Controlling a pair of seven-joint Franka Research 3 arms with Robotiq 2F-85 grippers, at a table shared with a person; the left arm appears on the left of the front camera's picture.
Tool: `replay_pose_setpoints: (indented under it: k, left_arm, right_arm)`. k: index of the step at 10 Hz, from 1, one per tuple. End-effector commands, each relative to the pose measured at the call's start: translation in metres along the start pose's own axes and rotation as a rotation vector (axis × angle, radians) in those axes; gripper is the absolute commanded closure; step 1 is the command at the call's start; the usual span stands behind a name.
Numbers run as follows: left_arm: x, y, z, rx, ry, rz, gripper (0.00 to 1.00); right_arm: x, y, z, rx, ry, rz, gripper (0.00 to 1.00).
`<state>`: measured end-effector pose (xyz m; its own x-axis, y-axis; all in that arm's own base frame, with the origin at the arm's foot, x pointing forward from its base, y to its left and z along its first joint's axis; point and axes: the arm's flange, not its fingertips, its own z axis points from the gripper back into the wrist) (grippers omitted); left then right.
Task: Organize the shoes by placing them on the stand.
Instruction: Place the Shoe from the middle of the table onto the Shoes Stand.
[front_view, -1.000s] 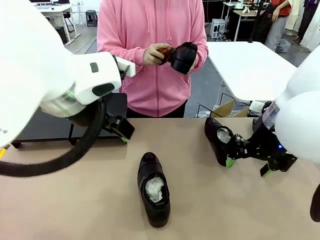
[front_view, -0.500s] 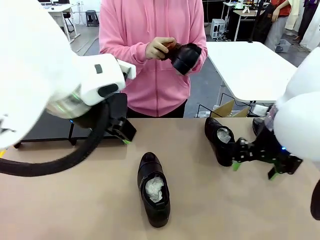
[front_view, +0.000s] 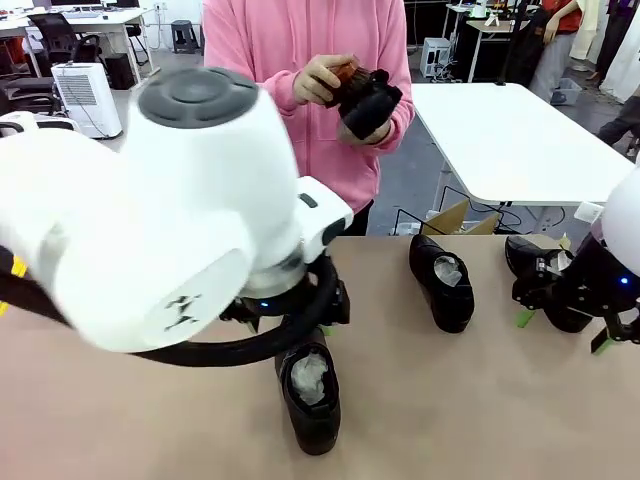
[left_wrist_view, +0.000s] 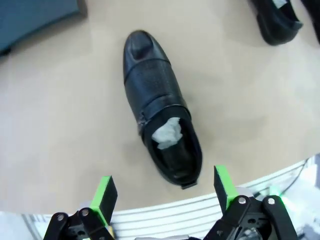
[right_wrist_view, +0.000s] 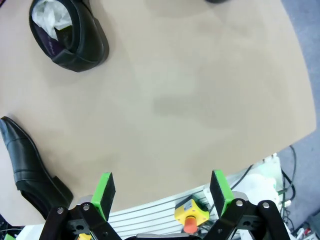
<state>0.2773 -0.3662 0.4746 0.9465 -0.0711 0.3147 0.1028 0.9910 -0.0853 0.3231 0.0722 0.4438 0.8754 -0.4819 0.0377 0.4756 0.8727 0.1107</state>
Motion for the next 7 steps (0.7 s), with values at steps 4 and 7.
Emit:
replay_pose_setpoints:
  k: [4, 7]
  left_arm:
    - [0.024, -0.04, -0.053, 0.022, 0.132, 0.177, 0.0]
    - [0.026, -0.056, -0.073, 0.032, 0.204, 0.178, 0.0]
  right_arm:
    - [0.0, 0.003, -0.002, 0.001, -0.002, 0.02, 0.0]
    - [0.0, 0.003, -0.002, 0.001, -0.002, 0.02, 0.0]
